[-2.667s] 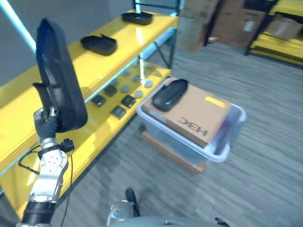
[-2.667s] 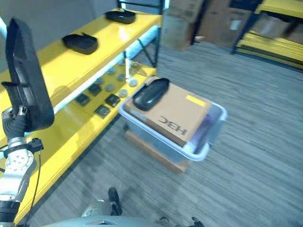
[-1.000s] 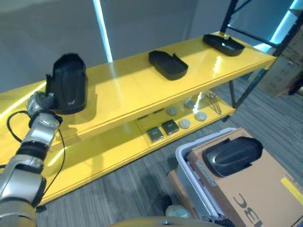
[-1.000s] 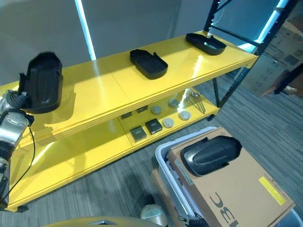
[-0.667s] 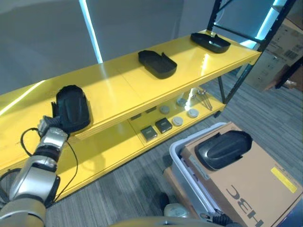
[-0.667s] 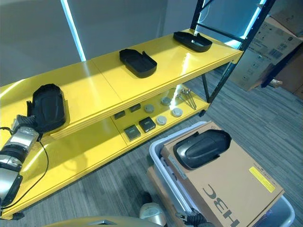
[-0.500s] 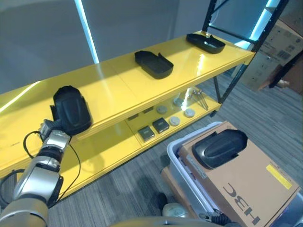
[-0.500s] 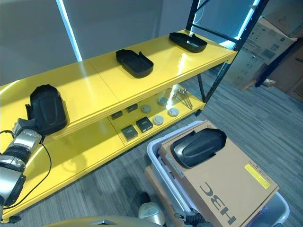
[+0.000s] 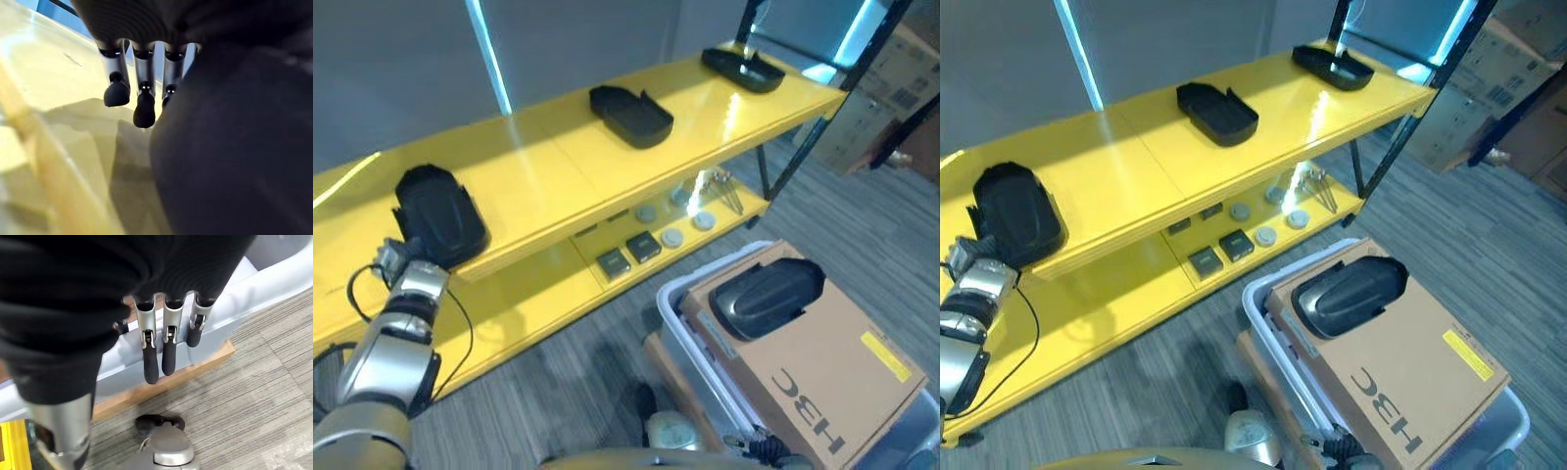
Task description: Move parts from the plastic box to the shelf.
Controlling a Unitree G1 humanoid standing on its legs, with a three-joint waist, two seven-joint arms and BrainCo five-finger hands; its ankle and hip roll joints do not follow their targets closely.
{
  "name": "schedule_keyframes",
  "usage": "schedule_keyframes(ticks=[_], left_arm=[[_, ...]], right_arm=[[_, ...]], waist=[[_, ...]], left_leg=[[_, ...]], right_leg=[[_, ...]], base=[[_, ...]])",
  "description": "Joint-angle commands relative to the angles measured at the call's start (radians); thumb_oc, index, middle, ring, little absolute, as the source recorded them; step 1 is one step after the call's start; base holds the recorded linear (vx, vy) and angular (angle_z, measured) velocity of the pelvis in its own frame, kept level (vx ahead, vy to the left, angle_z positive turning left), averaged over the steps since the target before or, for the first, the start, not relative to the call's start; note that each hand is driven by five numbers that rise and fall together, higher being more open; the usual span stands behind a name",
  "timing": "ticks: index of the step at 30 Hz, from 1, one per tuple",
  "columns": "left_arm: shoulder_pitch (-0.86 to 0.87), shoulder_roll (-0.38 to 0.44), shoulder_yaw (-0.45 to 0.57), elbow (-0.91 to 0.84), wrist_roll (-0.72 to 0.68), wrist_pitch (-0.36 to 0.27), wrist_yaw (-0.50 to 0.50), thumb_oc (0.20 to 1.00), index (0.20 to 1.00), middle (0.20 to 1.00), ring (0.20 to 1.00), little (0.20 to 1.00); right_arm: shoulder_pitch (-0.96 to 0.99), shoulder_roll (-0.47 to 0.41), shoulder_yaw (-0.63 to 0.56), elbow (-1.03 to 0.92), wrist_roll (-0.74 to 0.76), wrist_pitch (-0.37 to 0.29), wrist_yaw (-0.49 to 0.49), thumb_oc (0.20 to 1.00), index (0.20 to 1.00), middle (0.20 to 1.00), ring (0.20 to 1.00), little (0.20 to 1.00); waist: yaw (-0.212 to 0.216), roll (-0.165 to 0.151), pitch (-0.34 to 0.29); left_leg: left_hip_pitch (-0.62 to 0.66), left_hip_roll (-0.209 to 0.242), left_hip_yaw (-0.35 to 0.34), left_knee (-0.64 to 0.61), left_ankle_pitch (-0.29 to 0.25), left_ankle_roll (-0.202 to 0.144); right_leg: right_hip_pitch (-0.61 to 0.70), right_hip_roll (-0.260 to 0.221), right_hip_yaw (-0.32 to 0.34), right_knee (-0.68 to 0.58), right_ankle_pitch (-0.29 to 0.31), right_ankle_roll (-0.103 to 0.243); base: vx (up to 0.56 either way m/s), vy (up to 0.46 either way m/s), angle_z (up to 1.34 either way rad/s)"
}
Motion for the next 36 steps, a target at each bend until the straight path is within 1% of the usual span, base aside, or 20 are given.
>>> schedule_keyframes(ticks=[1, 6, 12, 17, 24, 33, 34, 36], left_arm=[[-0.131, 0.091, -0.021, 0.051, 0.014, -0.071, 0.063, 0.2, 0.2, 0.2, 0.2, 0.2], [-0.165, 0.104, -0.045, 0.059, 0.013, -0.057, 0.048, 0.2, 0.2, 0.2, 0.2, 0.2], [-0.171, 0.115, -0.058, 0.063, 0.033, -0.044, 0.028, 0.2, 0.2, 0.2, 0.2, 0.2], [-0.161, 0.131, -0.051, 0.073, 0.052, -0.028, 0.021, 0.2, 0.2, 0.2, 0.2, 0.2], [-0.15, 0.168, -0.039, 0.093, 0.075, -0.024, 0.001, 0.2, 0.2, 0.2, 0.2, 0.2], [-0.134, 0.166, -0.033, 0.094, 0.088, -0.024, -0.022, 0.2, 0.2, 0.2, 0.2, 0.2], [-0.133, 0.169, -0.033, 0.099, 0.094, -0.027, -0.029, 1.0, 1.0, 1.0, 1.0, 1.0], [-0.133, 0.17, -0.034, 0.1, 0.1, -0.024, -0.031, 1.0, 1.0, 1.0, 1.0, 1.0]], right_arm=[[0.041, -0.063, 0.063, 0.025, 0.038, -0.001, 0.025, 1.0, 1.0, 1.0, 1.0, 1.0], [0.049, -0.073, 0.071, -0.009, 0.045, 0.013, 0.034, 1.0, 1.0, 1.0, 1.0, 1.0], [0.07, -0.075, 0.069, -0.026, 0.028, 0.021, 0.042, 1.0, 1.0, 1.0, 1.0, 1.0], [0.09, -0.069, 0.059, -0.017, 0.013, 0.02, 0.04, 1.0, 1.0, 1.0, 1.0, 1.0], [0.102, -0.07, 0.049, -0.003, -0.004, 0.021, 0.045, 1.0, 1.0, 1.0, 1.0, 1.0], [0.107, -0.071, 0.049, -0.009, 0.002, 0.03, 0.042, 1.0, 1.0, 1.0, 1.0, 1.0], [0.109, -0.071, 0.047, -0.005, 0.001, 0.029, 0.042, 1.0, 1.0, 1.0, 1.0, 1.0], [0.111, -0.072, 0.045, -0.003, -0.003, 0.029, 0.043, 1.0, 1.0, 1.0, 1.0, 1.0]], waist=[[-0.04, 0.007, 0.024], [-0.05, 0.004, 0.038], [-0.054, 0.0, 0.038], [-0.051, 0.0, 0.031], [-0.045, 0.001, 0.022], [-0.044, 0.0, 0.019], [-0.044, -0.001, 0.019], [-0.045, -0.001, 0.019]], left_leg=[[-0.107, 0.085, -0.061, 0.174, -0.095, 0.032], [-0.113, 0.095, -0.06, 0.191, -0.095, 0.029], [-0.102, 0.099, -0.055, 0.2, -0.098, 0.027], [-0.083, 0.099, -0.052, 0.202, -0.101, 0.028], [-0.07, 0.098, -0.049, 0.199, -0.103, 0.028], [-0.066, 0.099, -0.048, 0.204, -0.106, 0.027], [-0.065, 0.1, -0.047, 0.206, -0.107, 0.028], [-0.066, 0.102, -0.046, 0.208, -0.108, 0.027]], right_leg=[[-0.001, -0.045, 0.064, 0.117, -0.166, 0.079], [-0.004, -0.045, 0.068, 0.127, -0.168, 0.076], [0.01, -0.046, 0.07, 0.126, -0.169, 0.077], [0.035, -0.051, 0.067, 0.121, -0.17, 0.079], [0.052, -0.054, 0.066, 0.115, -0.171, 0.082], [0.058, -0.054, 0.07, 0.117, -0.174, 0.083], [0.059, -0.055, 0.069, 0.117, -0.174, 0.084], [0.059, -0.056, 0.07, 0.117, -0.174, 0.084]], base=[[-0.08, 0.014, -0.04], [0.02, 0.0, -0.04], [0.05, 0.004, -0.06], [0.07, 0.012, -0.01], [0.04, 0.008, 0.01], [0.01, 0.0, 0.0], [0.0, 0.0, 0.0], [0.0, 0.0, 0.0]])
